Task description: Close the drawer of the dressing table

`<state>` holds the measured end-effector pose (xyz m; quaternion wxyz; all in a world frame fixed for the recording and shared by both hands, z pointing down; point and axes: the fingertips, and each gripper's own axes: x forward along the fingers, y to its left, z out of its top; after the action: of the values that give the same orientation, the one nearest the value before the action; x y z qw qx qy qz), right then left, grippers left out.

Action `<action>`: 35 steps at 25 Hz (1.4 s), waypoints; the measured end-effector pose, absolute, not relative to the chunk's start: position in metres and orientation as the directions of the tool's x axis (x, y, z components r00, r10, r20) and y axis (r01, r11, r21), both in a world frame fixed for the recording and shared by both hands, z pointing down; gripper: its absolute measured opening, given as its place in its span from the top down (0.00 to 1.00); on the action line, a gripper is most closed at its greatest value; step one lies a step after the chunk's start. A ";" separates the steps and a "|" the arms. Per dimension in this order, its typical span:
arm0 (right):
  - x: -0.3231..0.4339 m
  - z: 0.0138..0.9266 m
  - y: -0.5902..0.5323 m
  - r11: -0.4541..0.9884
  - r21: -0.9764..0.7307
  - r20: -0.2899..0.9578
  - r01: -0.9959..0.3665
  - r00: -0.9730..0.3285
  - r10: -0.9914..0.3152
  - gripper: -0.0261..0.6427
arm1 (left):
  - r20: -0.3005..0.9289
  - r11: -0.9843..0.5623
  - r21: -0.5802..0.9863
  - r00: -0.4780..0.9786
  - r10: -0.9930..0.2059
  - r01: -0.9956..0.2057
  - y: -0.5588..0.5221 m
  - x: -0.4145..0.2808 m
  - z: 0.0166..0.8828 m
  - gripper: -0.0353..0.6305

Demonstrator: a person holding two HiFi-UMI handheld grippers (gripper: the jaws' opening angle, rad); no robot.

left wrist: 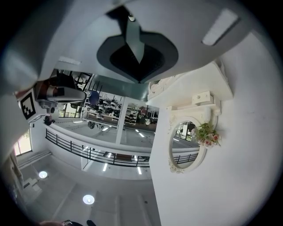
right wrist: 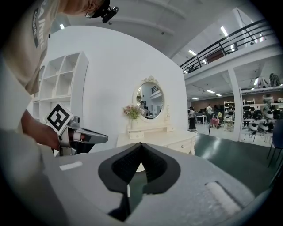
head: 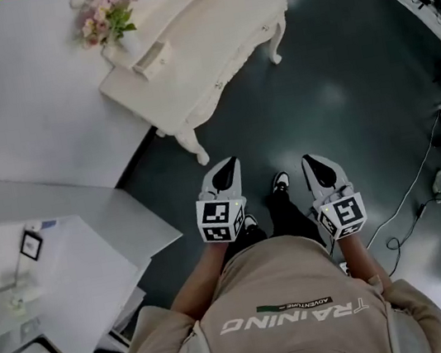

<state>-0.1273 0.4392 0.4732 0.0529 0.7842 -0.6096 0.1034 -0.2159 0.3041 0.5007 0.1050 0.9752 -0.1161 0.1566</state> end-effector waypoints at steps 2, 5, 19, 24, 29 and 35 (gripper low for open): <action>-0.117 0.477 0.430 -0.225 -0.064 0.229 -0.972 0.205 -0.952 0.96 | 0.336 -0.947 0.163 0.918 -0.209 -0.276 0.297 -0.204 0.499 0.92; -0.091 0.473 0.413 -0.198 -0.078 0.210 -0.977 0.178 -0.961 0.96 | 0.344 -0.939 0.159 0.909 -0.238 -0.306 0.283 -0.184 0.495 0.92; 0.033 0.473 0.348 -0.003 -0.055 0.180 -0.998 -0.007 -0.984 0.96 | 0.335 -0.888 0.101 0.855 -0.395 -0.449 0.233 -0.078 0.467 0.92; 0.062 0.485 0.336 0.035 -0.085 0.185 -0.996 -0.050 -0.981 0.96 | 0.360 -0.850 0.120 0.820 -0.444 -0.513 0.221 -0.060 0.471 0.92; 0.069 0.499 0.327 0.065 -0.126 0.205 -0.990 -0.090 -0.975 0.96 | 0.381 -0.840 0.093 0.799 -0.466 -0.534 0.215 -0.052 0.472 0.92; 0.074 0.508 0.312 0.087 -0.138 0.226 -0.987 -0.117 -0.967 0.96 | 0.401 -0.828 0.106 0.786 -0.471 -0.550 0.204 -0.045 0.485 0.92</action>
<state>0.0738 0.3121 0.5079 0.0381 0.6633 -0.7363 0.1283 -0.0454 0.2039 0.4846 0.1089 0.9387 -0.2720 0.1819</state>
